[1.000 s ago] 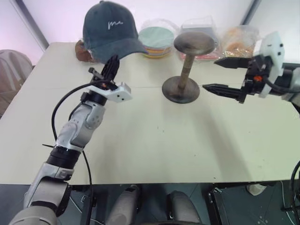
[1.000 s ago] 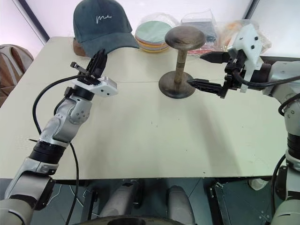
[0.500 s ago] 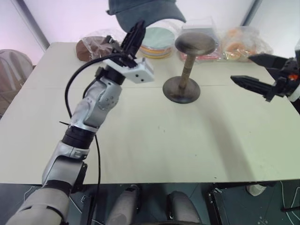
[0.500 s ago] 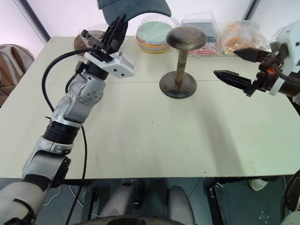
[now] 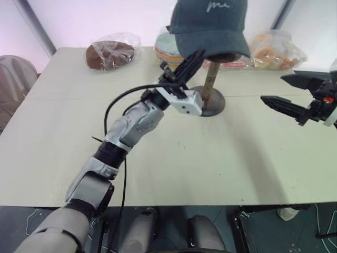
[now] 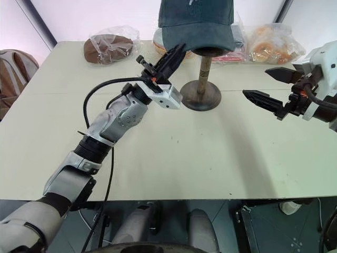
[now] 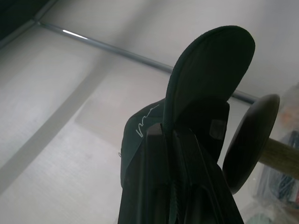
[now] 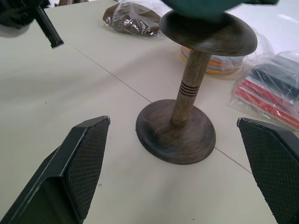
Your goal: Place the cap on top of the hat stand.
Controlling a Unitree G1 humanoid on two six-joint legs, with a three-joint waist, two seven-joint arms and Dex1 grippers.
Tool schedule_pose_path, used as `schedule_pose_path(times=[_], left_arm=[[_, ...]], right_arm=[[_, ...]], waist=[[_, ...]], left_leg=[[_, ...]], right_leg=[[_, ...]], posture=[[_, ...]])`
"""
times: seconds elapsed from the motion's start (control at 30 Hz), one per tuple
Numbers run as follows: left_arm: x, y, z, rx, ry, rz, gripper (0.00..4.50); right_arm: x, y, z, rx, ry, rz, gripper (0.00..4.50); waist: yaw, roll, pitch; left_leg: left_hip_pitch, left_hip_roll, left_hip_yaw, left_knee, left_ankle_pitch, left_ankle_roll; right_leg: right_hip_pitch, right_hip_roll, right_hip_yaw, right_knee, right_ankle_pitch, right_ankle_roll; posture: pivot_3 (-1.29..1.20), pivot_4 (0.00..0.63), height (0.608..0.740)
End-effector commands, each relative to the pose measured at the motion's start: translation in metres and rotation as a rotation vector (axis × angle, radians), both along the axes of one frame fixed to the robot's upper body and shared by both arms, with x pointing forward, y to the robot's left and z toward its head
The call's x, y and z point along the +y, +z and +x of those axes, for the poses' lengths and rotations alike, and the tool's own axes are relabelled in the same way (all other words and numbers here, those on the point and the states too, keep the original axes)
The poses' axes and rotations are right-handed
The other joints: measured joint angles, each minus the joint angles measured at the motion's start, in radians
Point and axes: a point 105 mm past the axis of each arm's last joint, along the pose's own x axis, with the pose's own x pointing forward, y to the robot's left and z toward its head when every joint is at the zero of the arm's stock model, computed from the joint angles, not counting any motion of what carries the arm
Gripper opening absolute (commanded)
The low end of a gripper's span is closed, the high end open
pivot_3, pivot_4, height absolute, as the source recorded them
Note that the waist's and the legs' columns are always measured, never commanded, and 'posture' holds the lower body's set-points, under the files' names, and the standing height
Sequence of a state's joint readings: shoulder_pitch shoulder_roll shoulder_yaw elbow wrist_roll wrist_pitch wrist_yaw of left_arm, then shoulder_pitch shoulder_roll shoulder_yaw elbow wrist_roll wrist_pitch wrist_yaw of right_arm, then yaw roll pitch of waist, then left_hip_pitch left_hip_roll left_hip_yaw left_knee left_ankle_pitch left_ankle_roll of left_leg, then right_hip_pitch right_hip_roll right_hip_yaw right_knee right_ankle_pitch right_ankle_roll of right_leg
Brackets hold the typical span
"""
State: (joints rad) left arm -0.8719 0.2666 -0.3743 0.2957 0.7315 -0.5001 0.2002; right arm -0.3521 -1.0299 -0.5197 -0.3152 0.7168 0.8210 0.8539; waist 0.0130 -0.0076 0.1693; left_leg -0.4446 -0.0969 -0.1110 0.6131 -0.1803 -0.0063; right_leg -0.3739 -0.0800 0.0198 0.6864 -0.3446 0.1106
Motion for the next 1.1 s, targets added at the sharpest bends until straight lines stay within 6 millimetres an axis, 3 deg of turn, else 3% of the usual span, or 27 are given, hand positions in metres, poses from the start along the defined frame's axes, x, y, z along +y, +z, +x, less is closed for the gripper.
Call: schedule_pose_path(times=[0.03, 0.2, 0.53, 0.9, 0.93, 1.03, 1.1], left_arm=[[-0.008, 0.008, -0.006, -0.058, -0.038, -0.016, 0.05], [-0.015, -0.010, -0.004, -0.034, -0.048, -0.003, 0.05], [-0.026, -0.065, -0.001, 0.095, -0.086, 0.073, 0.05], [-0.026, -0.112, -0.008, 0.248, -0.139, 0.140, 0.05], [-0.026, -0.115, -0.008, 0.263, -0.144, 0.147, 0.71], [-0.027, -0.129, -0.010, 0.319, -0.168, 0.183, 1.98], [-0.027, -0.142, -0.011, 0.383, -0.183, 0.218, 3.06]], right_arm=[[0.001, 0.012, -0.007, -0.056, -0.001, -0.008, 4.50], [0.000, 0.012, -0.009, -0.052, -0.012, -0.013, 4.50], [0.002, 0.014, -0.010, -0.049, -0.017, -0.022, 4.50], [0.003, 0.015, -0.010, -0.050, -0.022, -0.039, 4.50], [0.003, 0.015, -0.010, -0.050, -0.021, -0.040, 4.50], [0.003, 0.015, -0.009, -0.052, -0.020, -0.041, 4.50], [0.004, 0.016, -0.009, -0.054, -0.019, -0.041, 4.50]], waist=[[0.000, 0.000, 0.000], [0.001, 0.000, 0.000], [0.000, 0.000, 0.000], [0.001, 0.000, 0.000], [0.001, 0.000, 0.000], [0.001, 0.000, 0.000], [0.001, 0.000, 0.000]], left_leg=[[0.000, 0.000, 0.000, 0.000, 0.000, 0.000], [0.000, 0.000, 0.000, 0.000, 0.000, 0.000], [0.000, 0.000, 0.000, 0.000, 0.000, 0.000], [0.000, 0.000, 0.000, 0.000, 0.000, 0.000], [0.000, 0.000, 0.000, 0.001, 0.000, 0.000], [0.000, 0.000, 0.000, 0.001, 0.000, 0.000], [0.000, 0.000, 0.000, 0.001, 0.000, 0.000]], right_leg=[[0.000, 0.000, 0.000, 0.000, 0.000, 0.000], [0.000, 0.000, 0.000, 0.000, 0.000, 0.000], [0.000, 0.000, 0.000, 0.000, 0.000, 0.000], [0.000, 0.000, 0.000, 0.000, 0.000, 0.000], [0.000, 0.000, 0.000, 0.000, 0.000, 0.000], [0.000, -0.001, 0.000, 0.000, 0.000, 0.000], [0.000, 0.000, 0.000, 0.000, 0.000, 0.000]], posture=[[0.00, 0.150, 0.740], [0.00, 0.150, 0.740], [0.00, 0.150, 0.740], [0.00, 0.150, 0.740], [0.00, 0.150, 0.740], [0.00, 0.150, 0.740], [0.00, 0.150, 0.740]])
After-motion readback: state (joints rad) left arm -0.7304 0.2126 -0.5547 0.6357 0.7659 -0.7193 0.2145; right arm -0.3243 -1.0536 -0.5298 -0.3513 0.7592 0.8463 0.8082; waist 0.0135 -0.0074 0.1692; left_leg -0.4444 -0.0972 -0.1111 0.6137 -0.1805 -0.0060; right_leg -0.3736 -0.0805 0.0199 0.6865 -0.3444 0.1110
